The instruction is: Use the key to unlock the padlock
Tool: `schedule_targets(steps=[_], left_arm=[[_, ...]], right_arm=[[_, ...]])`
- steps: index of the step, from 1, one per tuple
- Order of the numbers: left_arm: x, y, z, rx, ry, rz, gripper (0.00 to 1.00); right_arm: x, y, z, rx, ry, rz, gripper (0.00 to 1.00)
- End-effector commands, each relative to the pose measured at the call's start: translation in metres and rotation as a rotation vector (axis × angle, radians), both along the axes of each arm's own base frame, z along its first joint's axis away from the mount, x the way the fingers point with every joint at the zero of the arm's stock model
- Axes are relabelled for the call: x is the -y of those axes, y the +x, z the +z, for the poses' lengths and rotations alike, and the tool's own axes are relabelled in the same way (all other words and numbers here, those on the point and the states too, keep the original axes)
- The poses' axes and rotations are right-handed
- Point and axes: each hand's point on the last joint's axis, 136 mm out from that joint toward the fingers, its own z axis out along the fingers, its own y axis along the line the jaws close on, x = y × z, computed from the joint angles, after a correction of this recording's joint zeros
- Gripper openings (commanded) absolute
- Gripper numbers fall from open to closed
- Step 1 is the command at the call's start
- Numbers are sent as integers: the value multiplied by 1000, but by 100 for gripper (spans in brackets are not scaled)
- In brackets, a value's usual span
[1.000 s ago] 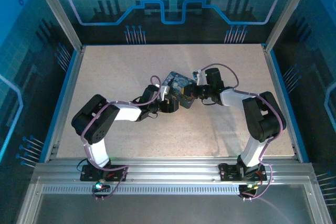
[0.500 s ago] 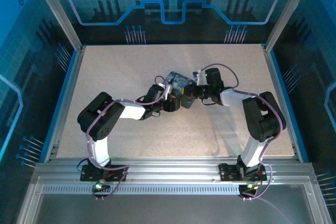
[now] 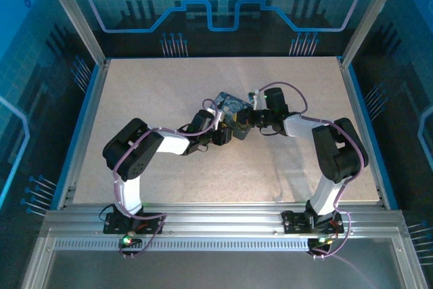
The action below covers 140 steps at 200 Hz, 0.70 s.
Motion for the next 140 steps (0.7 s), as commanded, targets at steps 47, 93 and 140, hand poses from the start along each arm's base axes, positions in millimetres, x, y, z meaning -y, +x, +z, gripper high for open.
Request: schedule_targets(steps=[47,93,140], left_arm=[[8,13,4,24,-28,38,35],[6,15,4,18,-30,58,29],[8,11,11,15,-54,53,24]], right_arm=[[6,-11,-28,-93,-22,-3,0],[6,-12,-25,-85,-20,-2,0],[4,-8,-9,-21,-2,-3,0]])
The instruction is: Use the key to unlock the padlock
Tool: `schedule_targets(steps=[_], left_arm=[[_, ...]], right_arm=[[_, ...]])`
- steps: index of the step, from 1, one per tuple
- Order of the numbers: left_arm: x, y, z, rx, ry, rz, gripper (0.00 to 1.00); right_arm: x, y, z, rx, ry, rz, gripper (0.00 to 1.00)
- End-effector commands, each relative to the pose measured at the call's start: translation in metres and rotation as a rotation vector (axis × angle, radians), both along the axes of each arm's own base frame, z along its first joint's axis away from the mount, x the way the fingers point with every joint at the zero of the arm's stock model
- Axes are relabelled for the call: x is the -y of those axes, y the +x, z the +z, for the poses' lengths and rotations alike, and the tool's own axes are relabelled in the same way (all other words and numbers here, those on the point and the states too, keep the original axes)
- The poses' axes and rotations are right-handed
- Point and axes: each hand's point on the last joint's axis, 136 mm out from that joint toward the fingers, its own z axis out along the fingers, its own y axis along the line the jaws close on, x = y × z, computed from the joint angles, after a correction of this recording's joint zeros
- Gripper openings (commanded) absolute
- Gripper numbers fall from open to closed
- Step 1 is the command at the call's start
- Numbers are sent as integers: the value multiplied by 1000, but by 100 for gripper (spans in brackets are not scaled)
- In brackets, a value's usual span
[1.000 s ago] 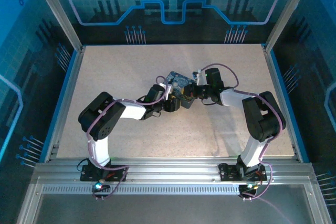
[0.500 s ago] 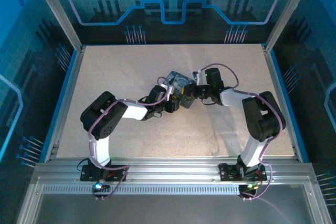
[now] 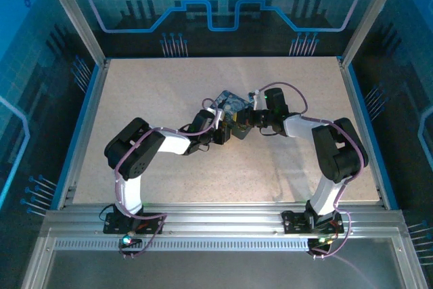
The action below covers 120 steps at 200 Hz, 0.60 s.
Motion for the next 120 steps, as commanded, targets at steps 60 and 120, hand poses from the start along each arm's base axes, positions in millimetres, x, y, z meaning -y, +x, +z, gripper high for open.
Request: schedule_targets(steps=[60,120], left_arm=[[14,-17,32,-15,-89,-10,24],[16,-44,51,-141,-215,42,27]], right_arm=[[15,-12,39,139,-27,-27,0],[40,-59,46,247,-126,-49,0]])
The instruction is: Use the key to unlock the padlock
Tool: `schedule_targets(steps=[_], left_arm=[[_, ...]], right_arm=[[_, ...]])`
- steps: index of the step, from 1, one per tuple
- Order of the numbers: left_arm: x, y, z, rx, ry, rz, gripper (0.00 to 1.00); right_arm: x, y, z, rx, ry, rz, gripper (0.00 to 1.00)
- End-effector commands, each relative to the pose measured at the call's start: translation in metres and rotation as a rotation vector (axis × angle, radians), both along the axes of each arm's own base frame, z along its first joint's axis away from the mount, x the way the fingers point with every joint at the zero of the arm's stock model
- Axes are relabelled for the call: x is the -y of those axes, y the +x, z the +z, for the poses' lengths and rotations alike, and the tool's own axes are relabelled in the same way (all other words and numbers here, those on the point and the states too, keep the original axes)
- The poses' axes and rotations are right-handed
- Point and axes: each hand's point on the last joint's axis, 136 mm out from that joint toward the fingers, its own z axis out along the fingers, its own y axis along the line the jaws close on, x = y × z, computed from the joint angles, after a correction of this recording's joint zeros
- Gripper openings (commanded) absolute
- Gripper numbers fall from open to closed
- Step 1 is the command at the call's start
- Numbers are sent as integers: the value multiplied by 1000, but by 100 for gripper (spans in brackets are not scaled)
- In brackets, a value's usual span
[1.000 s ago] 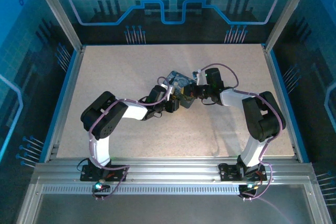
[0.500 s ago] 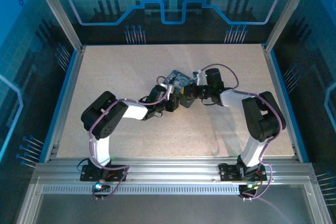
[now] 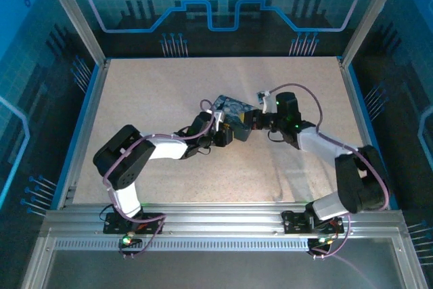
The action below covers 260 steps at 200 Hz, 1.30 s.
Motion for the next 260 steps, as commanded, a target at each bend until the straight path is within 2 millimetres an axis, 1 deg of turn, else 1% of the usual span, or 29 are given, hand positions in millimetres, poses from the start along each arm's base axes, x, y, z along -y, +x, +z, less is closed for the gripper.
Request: schedule_targets(steps=[1,23,42,54,82,98,110,115,119,156,174,205,260], left_arm=[[5,-10,20,-64,-112,24,27],[8,-18,29,-122,-187,47,26],[9,-23,36,-164,-238,70,24],[9,-25,37,-194,-256,86,24],[11,-30,37,-254,-286,110,23],[12,-31,37,-274,-301,121,23],[12,-32,37,-280,-315,133,23],[12,-32,37,-283,-320,138,23],[12,-32,36,-287,-322,142,22],[14,-34,40,-301,-338,151,22],[13,-35,41,-294,-340,161,19],[9,-35,40,-294,-349,185,18],[13,-36,38,-313,-372,189,18]], right_arm=[[12,-20,-12,26,-79,-14,0],[18,-39,-15,75,-129,-32,0],[18,-54,-17,119,-151,-41,0],[19,-63,-22,138,-166,-48,0],[16,-77,-31,185,-211,-48,0],[15,-81,-35,207,-227,-57,0],[15,-84,-43,213,-253,-58,0],[15,-85,-46,212,-265,-56,0],[13,-83,-43,231,-259,-59,0],[7,-84,-57,257,-317,-47,0],[2,-83,-62,263,-330,-38,0],[-7,-82,-70,265,-366,-17,0],[-14,-79,-77,249,-393,9,0]])
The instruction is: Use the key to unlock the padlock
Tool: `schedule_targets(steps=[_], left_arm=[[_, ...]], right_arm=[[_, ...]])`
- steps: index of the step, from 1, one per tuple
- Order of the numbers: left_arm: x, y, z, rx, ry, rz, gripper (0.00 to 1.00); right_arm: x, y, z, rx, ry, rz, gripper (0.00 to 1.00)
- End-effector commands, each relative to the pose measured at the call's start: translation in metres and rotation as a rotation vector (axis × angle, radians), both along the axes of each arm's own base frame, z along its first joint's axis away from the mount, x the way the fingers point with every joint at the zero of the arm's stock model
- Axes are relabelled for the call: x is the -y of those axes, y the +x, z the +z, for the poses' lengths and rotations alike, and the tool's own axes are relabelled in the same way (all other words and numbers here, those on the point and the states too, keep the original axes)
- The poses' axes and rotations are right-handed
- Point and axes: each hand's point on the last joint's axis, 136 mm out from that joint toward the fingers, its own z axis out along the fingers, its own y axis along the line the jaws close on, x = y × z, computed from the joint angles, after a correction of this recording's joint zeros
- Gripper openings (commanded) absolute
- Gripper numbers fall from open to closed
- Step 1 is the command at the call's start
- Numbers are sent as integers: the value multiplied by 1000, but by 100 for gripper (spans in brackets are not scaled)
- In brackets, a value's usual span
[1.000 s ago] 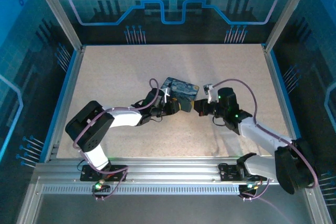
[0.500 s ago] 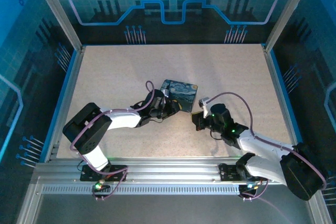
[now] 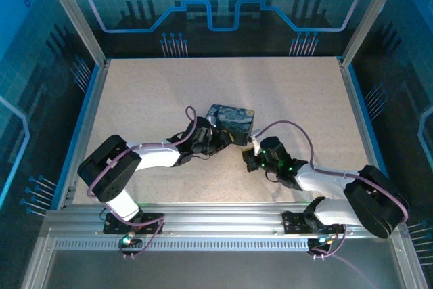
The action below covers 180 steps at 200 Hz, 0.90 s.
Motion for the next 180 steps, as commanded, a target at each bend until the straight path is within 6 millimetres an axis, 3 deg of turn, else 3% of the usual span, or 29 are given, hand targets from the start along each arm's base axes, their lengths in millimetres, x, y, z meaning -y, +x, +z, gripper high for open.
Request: schedule_targets(steps=[1,180], left_arm=[[8,1,16,33,-59,3,18],[7,1,9,21,-55,16,17]], right_arm=[[-11,9,13,48,7,15,0],[-17,23,10,26,-28,-8,0]])
